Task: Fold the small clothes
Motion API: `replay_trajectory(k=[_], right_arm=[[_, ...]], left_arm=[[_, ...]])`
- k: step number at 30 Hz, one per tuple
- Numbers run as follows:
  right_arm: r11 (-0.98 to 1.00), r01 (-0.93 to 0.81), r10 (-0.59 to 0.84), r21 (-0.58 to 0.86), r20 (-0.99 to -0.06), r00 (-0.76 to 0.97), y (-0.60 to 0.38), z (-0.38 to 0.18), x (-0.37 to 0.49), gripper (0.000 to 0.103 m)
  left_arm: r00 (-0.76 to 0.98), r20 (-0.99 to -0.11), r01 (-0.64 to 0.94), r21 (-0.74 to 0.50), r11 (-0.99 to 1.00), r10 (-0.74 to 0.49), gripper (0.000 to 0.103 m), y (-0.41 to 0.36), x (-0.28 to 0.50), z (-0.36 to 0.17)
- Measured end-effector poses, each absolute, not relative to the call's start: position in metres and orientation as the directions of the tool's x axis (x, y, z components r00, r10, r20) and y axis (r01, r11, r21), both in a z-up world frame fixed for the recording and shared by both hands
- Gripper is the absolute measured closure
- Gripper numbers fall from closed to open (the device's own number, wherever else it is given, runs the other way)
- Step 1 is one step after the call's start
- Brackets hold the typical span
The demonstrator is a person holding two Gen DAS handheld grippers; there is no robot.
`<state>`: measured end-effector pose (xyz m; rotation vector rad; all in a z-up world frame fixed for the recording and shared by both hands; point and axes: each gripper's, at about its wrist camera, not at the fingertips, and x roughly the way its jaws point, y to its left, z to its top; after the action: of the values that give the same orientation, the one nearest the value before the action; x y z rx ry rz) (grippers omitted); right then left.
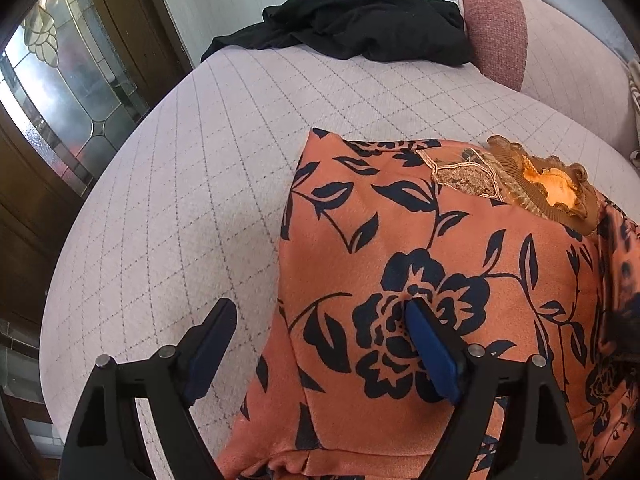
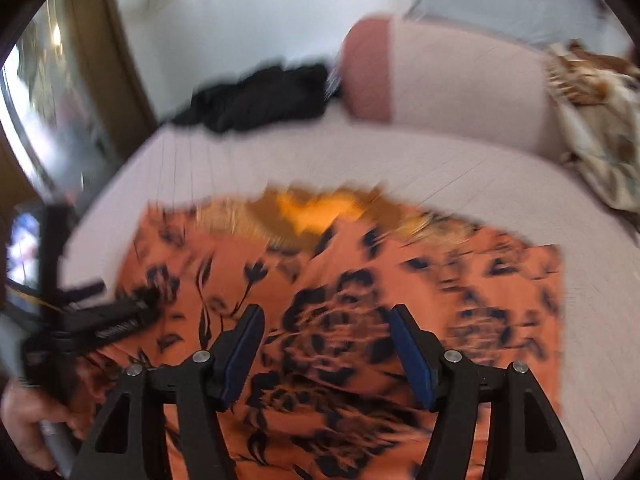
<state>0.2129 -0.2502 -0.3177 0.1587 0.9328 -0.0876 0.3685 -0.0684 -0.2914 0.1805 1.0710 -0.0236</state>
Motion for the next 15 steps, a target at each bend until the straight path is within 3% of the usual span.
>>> replay_trajectory(k=[3, 4, 5, 6, 7, 10, 15], right_arm=[[0.983, 0.178, -0.053, 0.046, -0.856, 0.515, -0.245, -0.354, 0.232, 0.034], [0.983, 0.176, -0.057, 0.046, -0.84, 0.539, -0.246, -0.356, 0.23, 0.04], [0.983, 0.179, -0.062, 0.047, -0.829, 0.556, -0.249, -0.353, 0.227, 0.051], [0.981, 0.189, -0.066, 0.05, -0.825, 0.562, -0.253, -0.35, 0.222, 0.079], [0.977, 0.202, -0.056, 0.074, -0.817, 0.574, -0.261, -0.345, 0.216, 0.093], [0.953, 0.288, -0.108, 0.098, -0.775, 0.622, -0.293, -0.324, 0.182, 0.094], [0.859, 0.422, -0.088, 0.291, -0.727, 0.681, -0.373, -0.313, 0.117, 0.092]], left_arm=[[0.471, -0.88, 0.108, 0.123, 0.987, 0.058, 0.016, -0.068, 0.367, -0.292], [0.469, -0.881, 0.108, 0.12, 0.987, 0.056, 0.016, -0.068, 0.367, -0.292], [0.467, -0.883, 0.108, 0.119, 0.987, 0.055, 0.016, -0.069, 0.37, -0.293], [0.466, -0.883, 0.106, 0.119, 0.987, 0.056, 0.016, -0.068, 0.372, -0.294], [0.466, -0.883, 0.105, 0.12, 0.987, 0.058, 0.016, -0.067, 0.372, -0.294], [0.471, -0.88, 0.106, 0.129, 0.986, 0.064, 0.016, -0.067, 0.372, -0.292], [0.471, -0.88, 0.094, 0.123, 0.988, 0.065, 0.016, -0.07, 0.368, -0.294]])
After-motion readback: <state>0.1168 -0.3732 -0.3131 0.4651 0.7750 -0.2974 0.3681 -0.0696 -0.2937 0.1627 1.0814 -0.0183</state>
